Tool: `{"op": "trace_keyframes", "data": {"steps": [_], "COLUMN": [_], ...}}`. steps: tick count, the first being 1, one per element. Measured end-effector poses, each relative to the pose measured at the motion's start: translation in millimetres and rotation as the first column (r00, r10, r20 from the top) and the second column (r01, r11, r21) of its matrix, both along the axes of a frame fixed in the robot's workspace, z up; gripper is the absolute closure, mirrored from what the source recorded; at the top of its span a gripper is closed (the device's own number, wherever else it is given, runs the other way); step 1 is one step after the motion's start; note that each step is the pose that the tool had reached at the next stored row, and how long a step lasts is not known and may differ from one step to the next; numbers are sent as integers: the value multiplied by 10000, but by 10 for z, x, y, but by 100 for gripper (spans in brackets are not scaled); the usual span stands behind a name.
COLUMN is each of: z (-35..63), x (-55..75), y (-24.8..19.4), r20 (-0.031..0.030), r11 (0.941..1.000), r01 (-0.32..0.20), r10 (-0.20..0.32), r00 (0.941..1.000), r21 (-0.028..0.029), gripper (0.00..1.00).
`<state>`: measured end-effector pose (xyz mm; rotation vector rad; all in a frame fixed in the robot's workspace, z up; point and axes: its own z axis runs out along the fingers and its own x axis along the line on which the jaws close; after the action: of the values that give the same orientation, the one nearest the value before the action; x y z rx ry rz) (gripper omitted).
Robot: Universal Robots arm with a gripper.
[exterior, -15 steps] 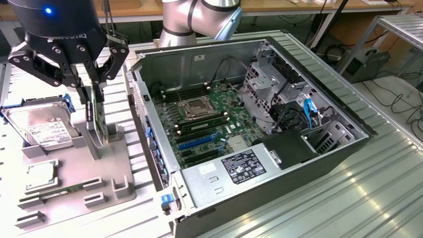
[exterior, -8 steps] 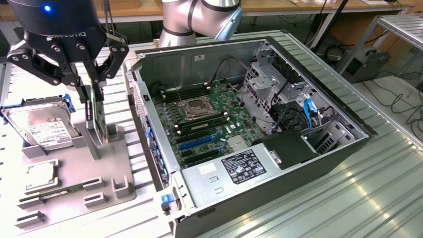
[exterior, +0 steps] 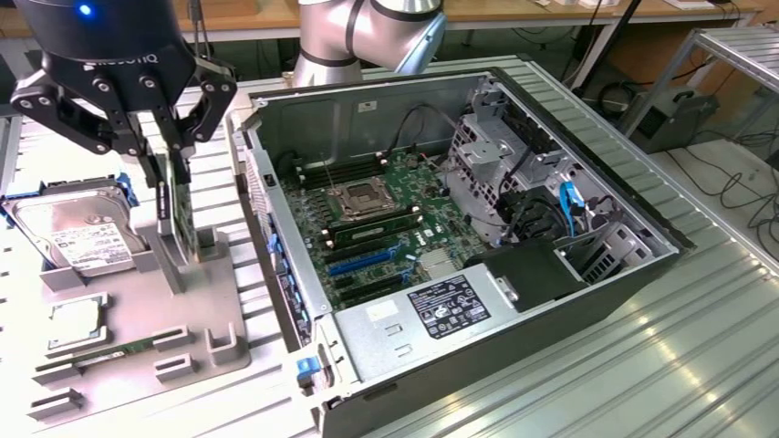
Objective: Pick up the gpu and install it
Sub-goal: 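Pick up the gpu and move the gpu toward the slot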
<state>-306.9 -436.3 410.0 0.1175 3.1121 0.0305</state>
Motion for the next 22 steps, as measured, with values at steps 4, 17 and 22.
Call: {"op": "trace_keyframes", "data": {"steps": [4, 17, 22], "z": [12, 61, 76], "x": [0, 0, 0], "y": [0, 0, 0], "r20": [-1, -1, -1], "r11": [10000, 10000, 10000], "r01": [0, 0, 0], "r10": [0, 0, 0], "r00": [10000, 10000, 10000], "r21": [-1, -1, -1], "gripper": [74, 74, 74]}}
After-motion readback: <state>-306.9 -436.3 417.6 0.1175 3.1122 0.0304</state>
